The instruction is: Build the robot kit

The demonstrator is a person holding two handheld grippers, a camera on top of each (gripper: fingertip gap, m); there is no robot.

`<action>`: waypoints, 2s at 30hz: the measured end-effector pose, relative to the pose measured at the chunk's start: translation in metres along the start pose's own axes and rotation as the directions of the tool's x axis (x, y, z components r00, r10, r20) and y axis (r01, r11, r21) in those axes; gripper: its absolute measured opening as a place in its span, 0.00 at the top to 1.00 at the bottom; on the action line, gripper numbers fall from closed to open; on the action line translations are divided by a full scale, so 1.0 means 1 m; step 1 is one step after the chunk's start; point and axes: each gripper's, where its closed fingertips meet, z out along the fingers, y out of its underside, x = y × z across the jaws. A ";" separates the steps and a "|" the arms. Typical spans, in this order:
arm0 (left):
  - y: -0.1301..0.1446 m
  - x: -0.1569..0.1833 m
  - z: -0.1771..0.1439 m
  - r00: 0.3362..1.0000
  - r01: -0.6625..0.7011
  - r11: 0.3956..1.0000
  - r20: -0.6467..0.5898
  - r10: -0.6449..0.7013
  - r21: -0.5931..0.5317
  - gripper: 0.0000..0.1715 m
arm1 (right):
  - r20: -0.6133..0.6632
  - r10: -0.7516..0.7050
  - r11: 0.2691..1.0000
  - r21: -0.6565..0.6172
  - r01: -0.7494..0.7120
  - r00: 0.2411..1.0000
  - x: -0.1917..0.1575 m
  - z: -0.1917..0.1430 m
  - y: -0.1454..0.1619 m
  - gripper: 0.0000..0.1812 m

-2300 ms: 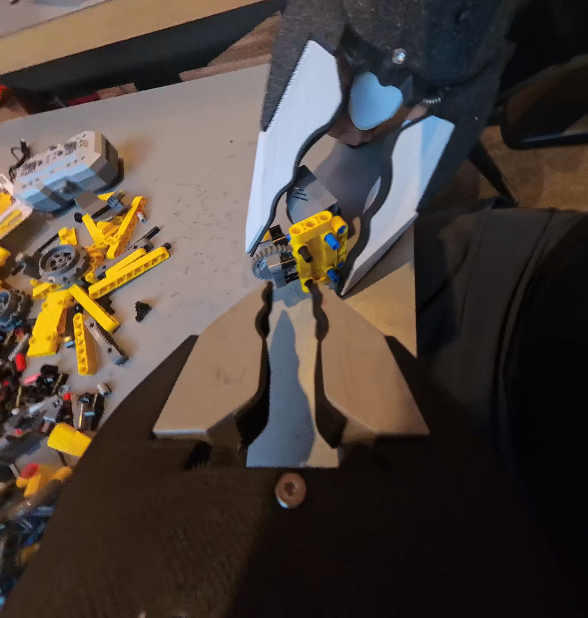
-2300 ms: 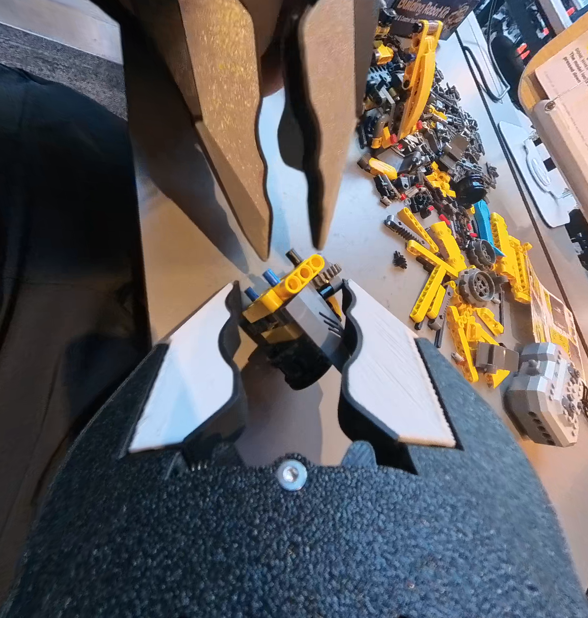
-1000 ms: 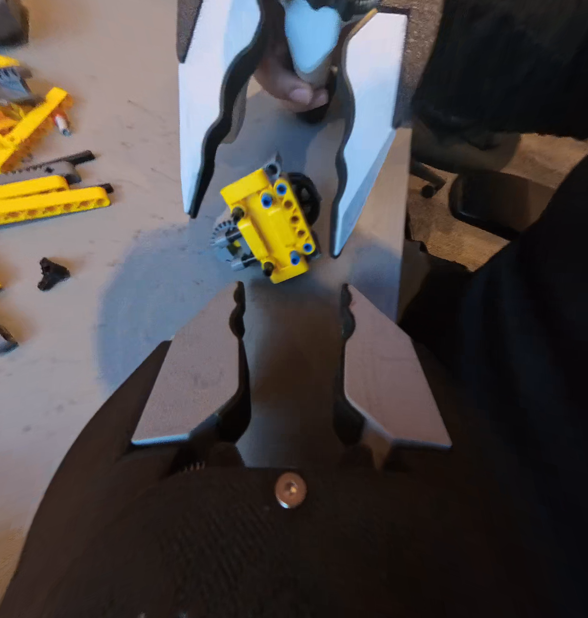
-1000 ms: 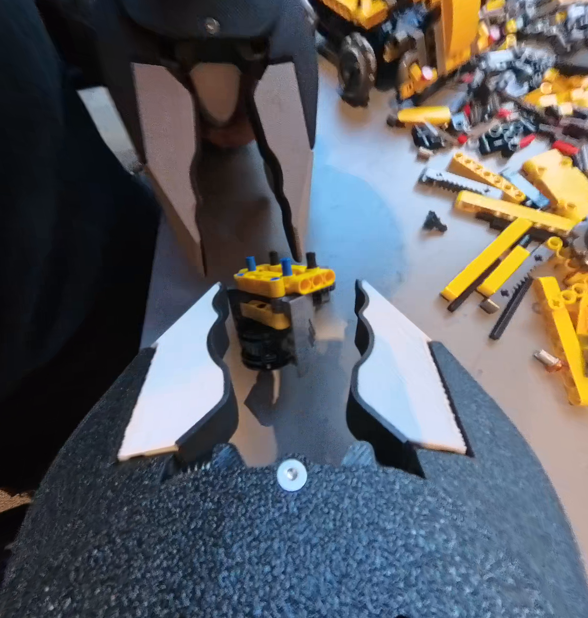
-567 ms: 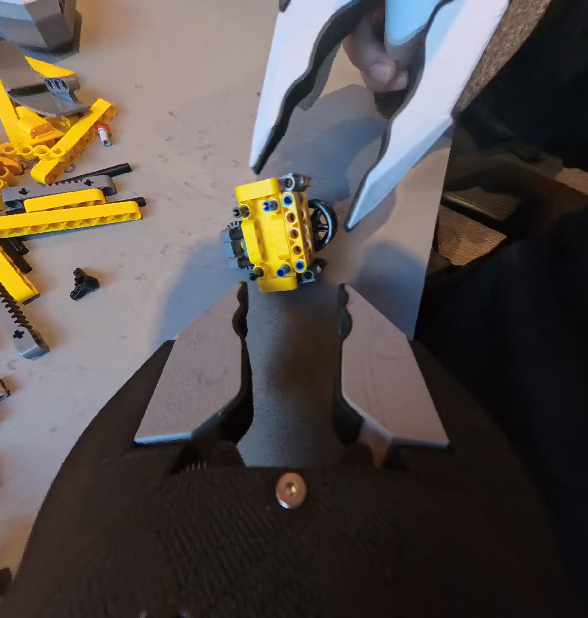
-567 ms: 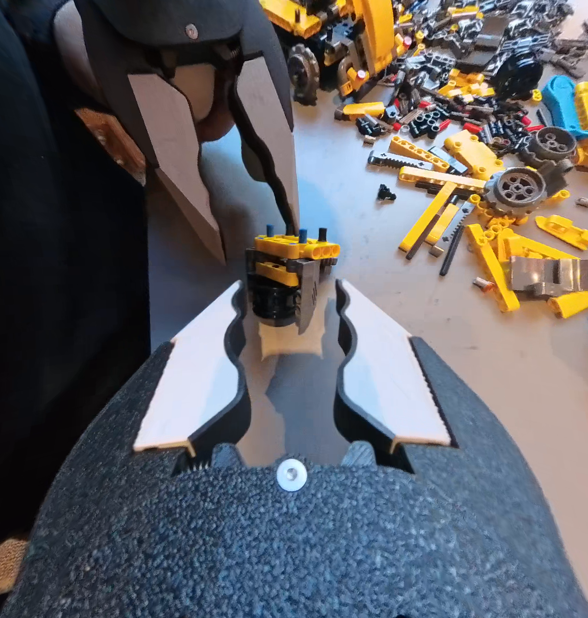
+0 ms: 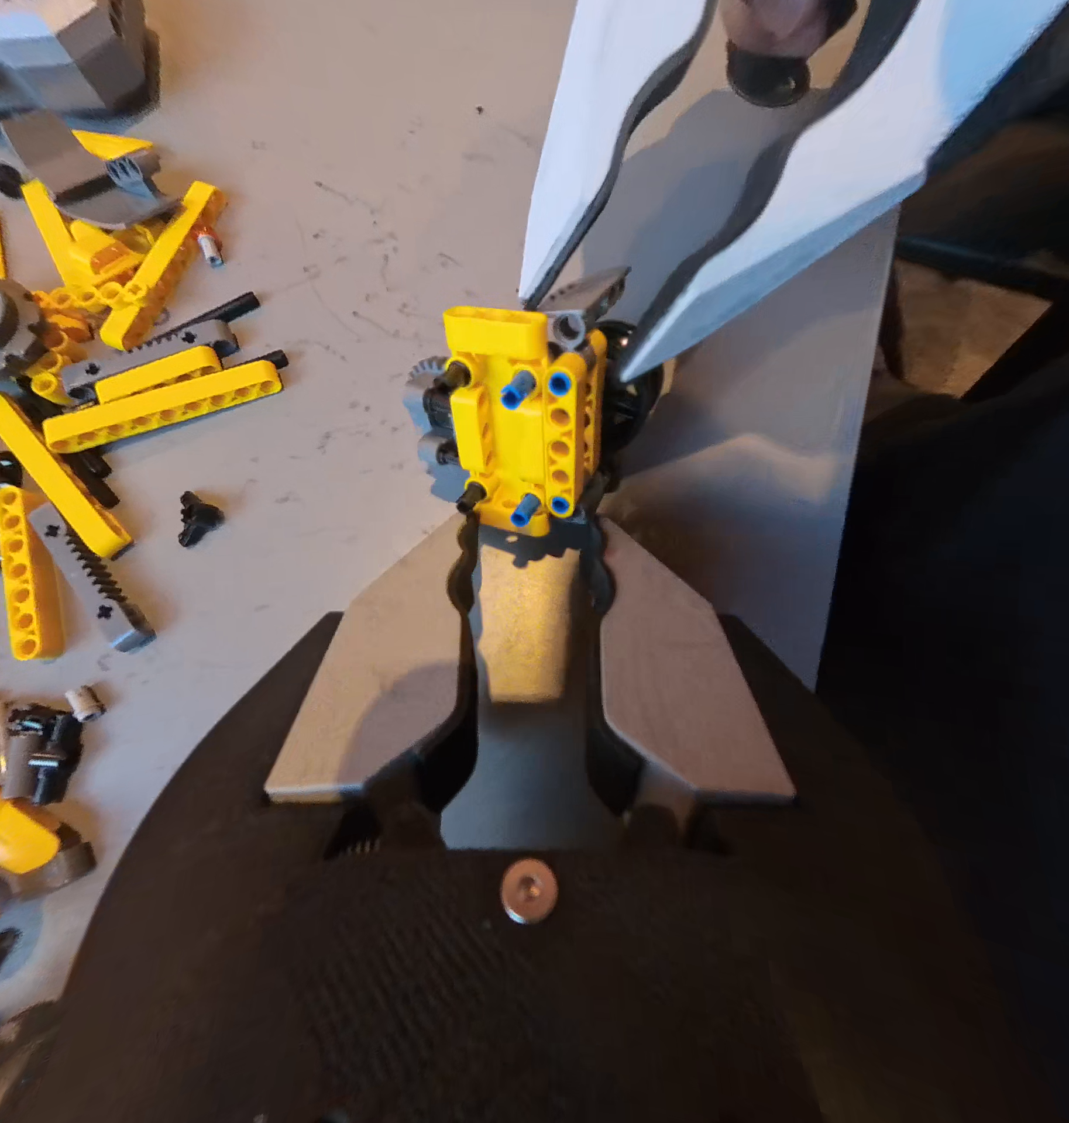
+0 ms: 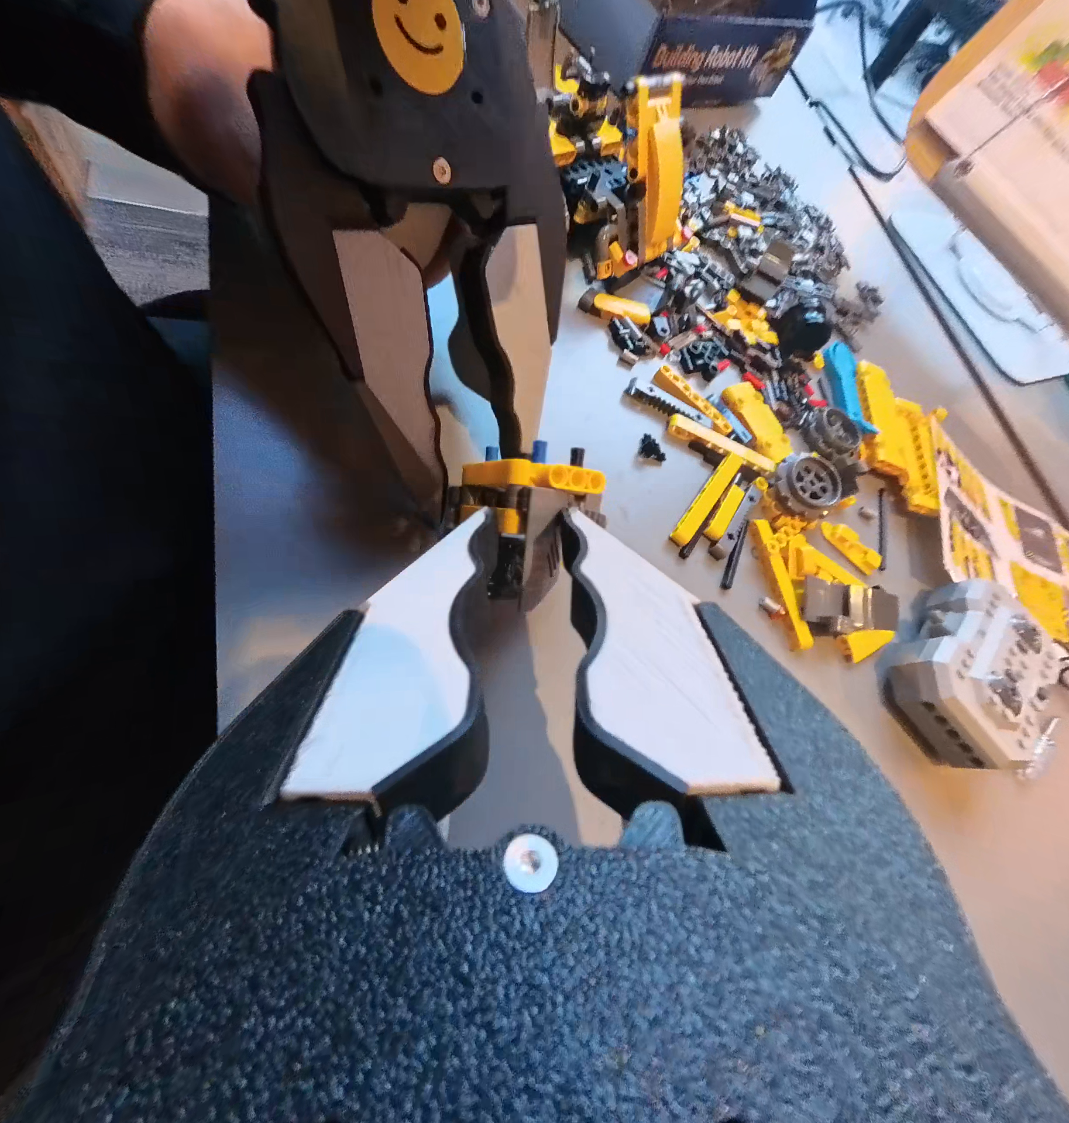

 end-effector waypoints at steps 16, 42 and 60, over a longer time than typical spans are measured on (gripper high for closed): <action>0.004 -0.009 -0.023 0.999 0.026 0.996 -0.048 -0.022 0.085 0.74 | -0.069 -0.181 0.983 -0.043 0.179 0.981 -0.006 0.004 -0.010 0.98; -0.014 0.016 -0.018 0.986 -0.159 0.973 -0.031 0.167 0.168 0.80 | -0.119 -0.508 0.861 -0.072 0.503 0.853 -0.035 0.003 -0.020 0.97; -0.015 0.017 -0.022 0.815 -0.542 0.831 0.320 0.484 0.122 0.80 | 0.153 0.031 0.999 -0.033 -0.026 0.988 -0.031 0.024 -0.002 0.58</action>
